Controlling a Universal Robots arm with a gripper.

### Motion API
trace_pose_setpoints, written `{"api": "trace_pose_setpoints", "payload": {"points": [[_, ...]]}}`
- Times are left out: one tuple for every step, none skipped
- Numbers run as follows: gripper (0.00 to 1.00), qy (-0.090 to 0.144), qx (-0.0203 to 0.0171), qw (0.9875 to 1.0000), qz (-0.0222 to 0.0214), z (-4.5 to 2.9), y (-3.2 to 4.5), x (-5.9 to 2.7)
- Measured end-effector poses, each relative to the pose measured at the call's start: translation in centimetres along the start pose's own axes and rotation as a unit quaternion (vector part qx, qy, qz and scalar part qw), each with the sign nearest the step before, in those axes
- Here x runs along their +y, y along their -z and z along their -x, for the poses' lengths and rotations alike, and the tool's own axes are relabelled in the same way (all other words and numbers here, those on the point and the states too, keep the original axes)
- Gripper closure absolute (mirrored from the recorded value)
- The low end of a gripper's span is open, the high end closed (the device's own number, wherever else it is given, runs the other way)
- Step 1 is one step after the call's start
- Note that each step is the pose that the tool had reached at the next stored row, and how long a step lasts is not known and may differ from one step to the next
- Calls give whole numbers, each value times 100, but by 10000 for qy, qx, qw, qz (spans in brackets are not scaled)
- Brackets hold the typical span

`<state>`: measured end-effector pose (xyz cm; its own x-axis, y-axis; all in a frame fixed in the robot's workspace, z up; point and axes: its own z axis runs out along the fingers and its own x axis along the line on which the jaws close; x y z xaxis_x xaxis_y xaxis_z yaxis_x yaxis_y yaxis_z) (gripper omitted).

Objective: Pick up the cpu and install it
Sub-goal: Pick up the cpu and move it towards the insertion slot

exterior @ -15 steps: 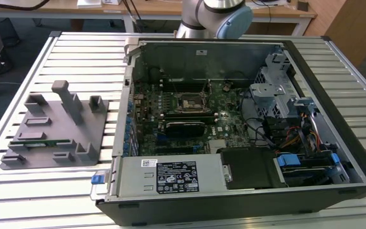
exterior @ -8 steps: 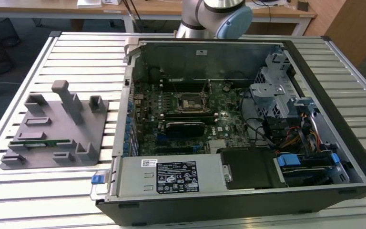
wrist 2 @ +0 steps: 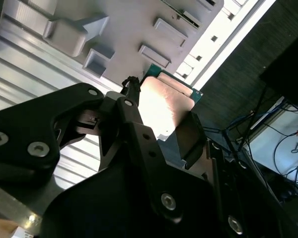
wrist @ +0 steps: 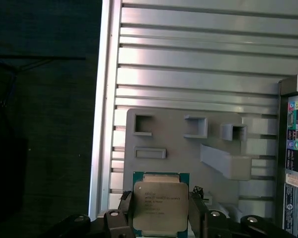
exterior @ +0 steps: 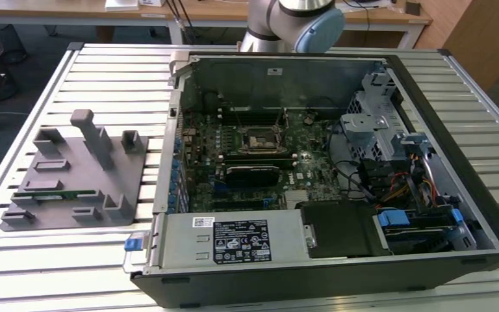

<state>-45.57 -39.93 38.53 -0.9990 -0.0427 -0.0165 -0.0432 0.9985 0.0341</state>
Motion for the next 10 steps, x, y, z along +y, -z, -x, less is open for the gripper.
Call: {"api": "trace_pose_setpoints", "payload": {"points": [[46, 0, -1, 10000, 0, 37, -2, -1], [46, 0, 0, 10000, 0, 77, -3, -1], [46, 0, 0, 10000, 0, 121, -5, -2], [46, 0, 0, 10000, 0, 170, -7, -2], [46, 0, -1, 10000, 0, 216, -10, -3], [46, 0, 0, 10000, 0, 260, -11, -3], [46, 0, 0, 10000, 0, 305, -14, -3], [46, 0, -1, 10000, 0, 350, -16, -3], [46, 0, 0, 10000, 0, 395, -18, -3], [46, 0, 0, 10000, 0, 440, -20, -3]]}}
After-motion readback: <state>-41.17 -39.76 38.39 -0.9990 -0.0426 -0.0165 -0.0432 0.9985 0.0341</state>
